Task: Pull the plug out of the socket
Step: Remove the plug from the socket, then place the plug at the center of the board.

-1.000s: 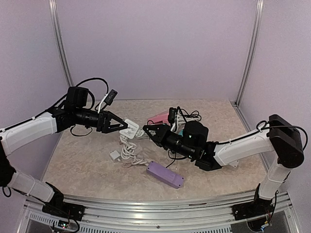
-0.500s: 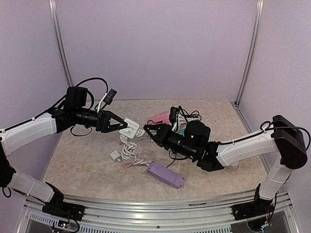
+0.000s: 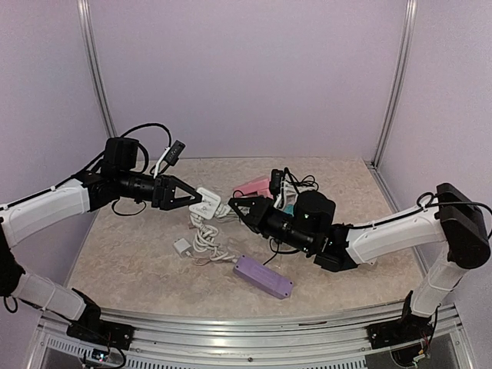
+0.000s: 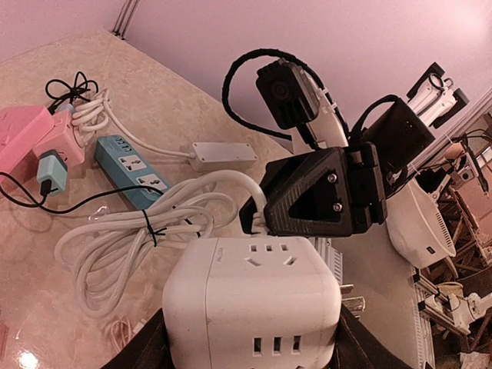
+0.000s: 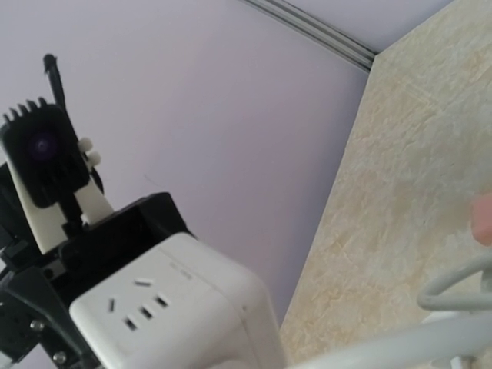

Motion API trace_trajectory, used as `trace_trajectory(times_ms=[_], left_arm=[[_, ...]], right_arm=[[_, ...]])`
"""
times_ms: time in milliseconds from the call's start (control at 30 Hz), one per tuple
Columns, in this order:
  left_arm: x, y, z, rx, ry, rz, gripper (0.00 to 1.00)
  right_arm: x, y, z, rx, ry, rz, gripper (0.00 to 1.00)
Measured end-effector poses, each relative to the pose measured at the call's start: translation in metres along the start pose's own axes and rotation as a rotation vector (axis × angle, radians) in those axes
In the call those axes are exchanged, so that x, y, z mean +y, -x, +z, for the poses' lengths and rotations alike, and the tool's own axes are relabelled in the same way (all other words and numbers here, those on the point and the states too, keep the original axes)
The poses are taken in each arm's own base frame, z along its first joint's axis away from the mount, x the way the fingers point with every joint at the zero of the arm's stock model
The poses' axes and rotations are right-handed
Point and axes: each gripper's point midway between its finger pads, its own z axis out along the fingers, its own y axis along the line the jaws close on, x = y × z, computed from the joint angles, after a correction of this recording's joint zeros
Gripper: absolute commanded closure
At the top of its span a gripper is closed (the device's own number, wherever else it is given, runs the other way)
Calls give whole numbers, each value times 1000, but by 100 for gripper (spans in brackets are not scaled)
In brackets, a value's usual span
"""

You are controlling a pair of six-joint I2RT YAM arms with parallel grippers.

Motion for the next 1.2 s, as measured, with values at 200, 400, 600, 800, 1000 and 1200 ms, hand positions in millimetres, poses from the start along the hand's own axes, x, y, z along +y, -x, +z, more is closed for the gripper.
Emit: trace_trajectory(times_ms=[200,400,600,800,1000,1200], left_arm=[[-1,-1,0,2,-10,-5,91],[13,10,-17,-45,71,1,91],[12,9,-14,-39,90,23,92],[12,6,-13,-28,91,14,92],[11,5,-12,-25,87,17,91],[-1,-3,-3,7,52,48,91]], right_arm=[[1,-1,-2,1,-7,-5,100],[-39,12,-12,-66,-161,-47,100],[-52,17,-14,-94,-221,-78,100],[-53,19,-15,-103,-230,-90,100],[-53,21,-16,-110,-239,-120,100],[-47,30,-23,-120,-270,-214,100]])
